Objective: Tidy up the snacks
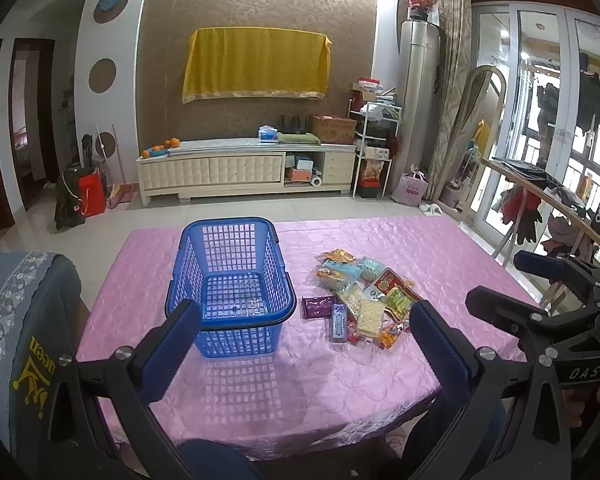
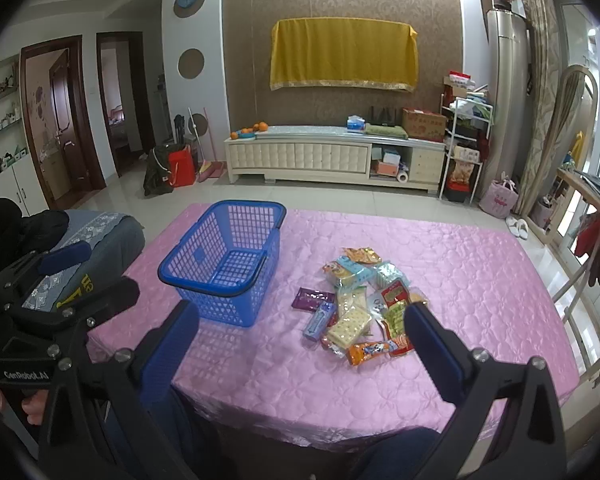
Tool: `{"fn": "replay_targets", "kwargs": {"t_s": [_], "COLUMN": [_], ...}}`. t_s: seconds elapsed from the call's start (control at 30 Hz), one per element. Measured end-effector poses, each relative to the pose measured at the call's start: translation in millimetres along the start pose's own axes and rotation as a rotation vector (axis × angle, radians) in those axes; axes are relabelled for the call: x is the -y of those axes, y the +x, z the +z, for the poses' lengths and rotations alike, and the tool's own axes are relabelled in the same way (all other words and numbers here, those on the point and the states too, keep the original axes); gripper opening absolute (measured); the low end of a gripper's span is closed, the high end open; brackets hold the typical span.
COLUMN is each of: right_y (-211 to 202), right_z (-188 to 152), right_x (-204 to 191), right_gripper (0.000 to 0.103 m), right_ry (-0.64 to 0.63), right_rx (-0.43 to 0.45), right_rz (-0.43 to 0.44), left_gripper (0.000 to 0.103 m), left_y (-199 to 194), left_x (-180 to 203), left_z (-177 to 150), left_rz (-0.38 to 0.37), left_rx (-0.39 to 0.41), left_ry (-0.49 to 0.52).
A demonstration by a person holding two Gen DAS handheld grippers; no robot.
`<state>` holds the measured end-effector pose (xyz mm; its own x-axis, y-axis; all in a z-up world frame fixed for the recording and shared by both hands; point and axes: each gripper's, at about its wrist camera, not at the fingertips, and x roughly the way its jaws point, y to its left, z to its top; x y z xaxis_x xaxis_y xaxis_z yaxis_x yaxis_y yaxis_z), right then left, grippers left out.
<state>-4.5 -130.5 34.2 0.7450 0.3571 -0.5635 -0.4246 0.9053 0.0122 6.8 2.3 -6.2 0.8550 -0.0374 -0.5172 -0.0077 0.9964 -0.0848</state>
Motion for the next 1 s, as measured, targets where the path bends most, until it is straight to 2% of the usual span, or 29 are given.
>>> {"fn": "replay_targets", "kwargs": {"t_s": [0.3, 0.57, 0.87, 1.0], "right_y": [6.4, 21.0, 48.4, 68.4], "right_z": [4.1, 14.5, 24.0, 19.6], "right_x": [19.2, 51.2, 93.0, 108.8], "right_gripper": [0.103, 0.103, 0.103, 0.103], "right_ry": [0.007, -0.012, -0.055, -0.061], "right_rx": [0.013, 0.008, -0.042, -0.093], "right_rz": [0.019, -0.008, -0.031, -0.023], "left_gripper": [0.103, 0.103, 0.103, 0.103], "left_y": [21.9, 58.5, 112.8, 141.8], "left_x": [13.4, 28.7, 45.4, 54.5], "left_z": [11.0, 26.2, 38.2, 34.9], "left_rz": [-0.019, -0.056, -0.079, -0.095], "left_rx": [-0.019, -0.057, -0.125, -0.176], "left_ry": [0.026, 0.036, 0.039, 0.028]}}
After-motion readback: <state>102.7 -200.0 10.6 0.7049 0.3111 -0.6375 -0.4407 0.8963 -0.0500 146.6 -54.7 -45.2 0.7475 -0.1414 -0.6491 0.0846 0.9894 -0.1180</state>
